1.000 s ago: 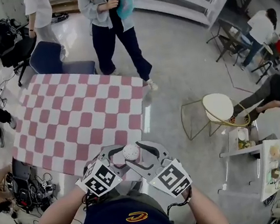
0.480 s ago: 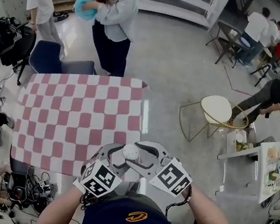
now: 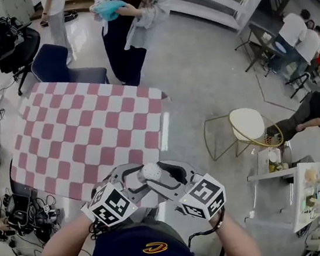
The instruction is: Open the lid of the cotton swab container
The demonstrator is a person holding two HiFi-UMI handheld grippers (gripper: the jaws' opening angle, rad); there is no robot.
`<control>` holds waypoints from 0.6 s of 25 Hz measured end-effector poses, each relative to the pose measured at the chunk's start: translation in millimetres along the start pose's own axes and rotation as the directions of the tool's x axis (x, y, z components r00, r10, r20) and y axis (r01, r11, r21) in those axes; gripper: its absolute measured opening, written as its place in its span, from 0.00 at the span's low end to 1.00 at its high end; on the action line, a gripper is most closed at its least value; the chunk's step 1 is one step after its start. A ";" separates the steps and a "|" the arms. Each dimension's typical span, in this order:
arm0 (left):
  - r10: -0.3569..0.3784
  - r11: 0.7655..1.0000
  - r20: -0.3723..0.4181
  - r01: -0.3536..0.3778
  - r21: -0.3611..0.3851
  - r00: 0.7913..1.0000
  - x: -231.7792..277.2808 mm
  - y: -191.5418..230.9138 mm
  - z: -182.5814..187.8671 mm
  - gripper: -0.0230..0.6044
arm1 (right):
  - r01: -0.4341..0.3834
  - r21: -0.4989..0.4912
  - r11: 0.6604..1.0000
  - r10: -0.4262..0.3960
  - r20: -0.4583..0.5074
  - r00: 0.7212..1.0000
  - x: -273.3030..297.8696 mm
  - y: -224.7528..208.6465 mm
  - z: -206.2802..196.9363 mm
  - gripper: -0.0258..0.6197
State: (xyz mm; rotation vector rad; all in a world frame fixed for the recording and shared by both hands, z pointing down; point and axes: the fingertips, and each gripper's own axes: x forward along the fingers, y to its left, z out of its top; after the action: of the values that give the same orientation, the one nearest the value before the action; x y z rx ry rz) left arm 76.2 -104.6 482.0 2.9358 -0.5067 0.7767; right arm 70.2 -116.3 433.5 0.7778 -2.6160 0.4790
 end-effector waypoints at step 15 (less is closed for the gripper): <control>-0.049 0.999 0.024 0.049 -0.002 0.998 -0.1 -6.3 -5.5 0.42 | -0.027 0.147 0.989 0.033 -0.040 0.999 0.1 -1.9 -10.7 0.41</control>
State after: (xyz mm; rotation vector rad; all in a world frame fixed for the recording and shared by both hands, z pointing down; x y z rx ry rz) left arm 75.6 -97.9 486.8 2.9465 -0.4347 0.7352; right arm 73.9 -113.4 443.3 0.7659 -2.5785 0.6958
